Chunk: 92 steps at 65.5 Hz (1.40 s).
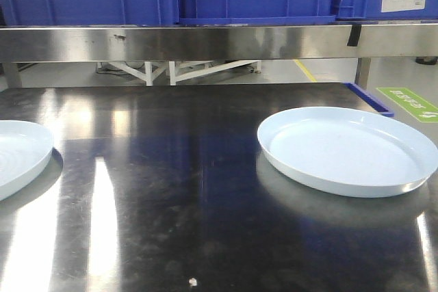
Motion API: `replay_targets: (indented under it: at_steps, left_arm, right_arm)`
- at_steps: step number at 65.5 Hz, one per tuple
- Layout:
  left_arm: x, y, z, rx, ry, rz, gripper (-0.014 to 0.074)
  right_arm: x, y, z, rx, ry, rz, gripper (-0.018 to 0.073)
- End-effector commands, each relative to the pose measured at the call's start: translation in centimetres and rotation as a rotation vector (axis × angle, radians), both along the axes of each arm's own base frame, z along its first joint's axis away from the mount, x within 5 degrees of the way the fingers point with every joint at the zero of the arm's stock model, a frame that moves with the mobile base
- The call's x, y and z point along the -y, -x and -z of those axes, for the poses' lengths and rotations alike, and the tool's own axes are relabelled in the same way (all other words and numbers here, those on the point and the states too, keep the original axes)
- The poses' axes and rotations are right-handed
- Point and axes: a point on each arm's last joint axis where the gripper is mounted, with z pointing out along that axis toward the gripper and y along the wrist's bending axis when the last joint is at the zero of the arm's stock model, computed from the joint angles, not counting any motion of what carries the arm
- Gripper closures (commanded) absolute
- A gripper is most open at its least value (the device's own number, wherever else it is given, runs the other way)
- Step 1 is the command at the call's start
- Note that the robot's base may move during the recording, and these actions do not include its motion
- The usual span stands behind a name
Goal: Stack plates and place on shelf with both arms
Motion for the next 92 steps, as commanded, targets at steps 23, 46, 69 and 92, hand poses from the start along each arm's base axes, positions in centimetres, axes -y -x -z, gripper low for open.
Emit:
replay_targets:
  at_steps: [23,46,69,92]
  left_arm:
    - [0.0,-0.8,-8.0,-0.052,0.000,-0.006,0.0510]
    - [0.1,-8.0,-20.4,-0.375,-0.133,-0.097,0.0510]
    - [0.1,-9.5,-20.7,-0.433,-0.164,-0.116,0.0510]
    - [0.2,-9.7,-21.1,-0.377,-0.164,-0.110,0.0510]
  right_arm:
    - [0.1,0.1,-1.0,0.112,0.005,0.007,0.0528]
    - [0.1,0.1,-1.0,0.112,0.005,0.007,0.0528]
    - [0.1,0.1,-1.0,0.112,0.005,0.007,0.0528]
    - [0.1,0.1,-1.0,0.112,0.005,0.007,0.0528]
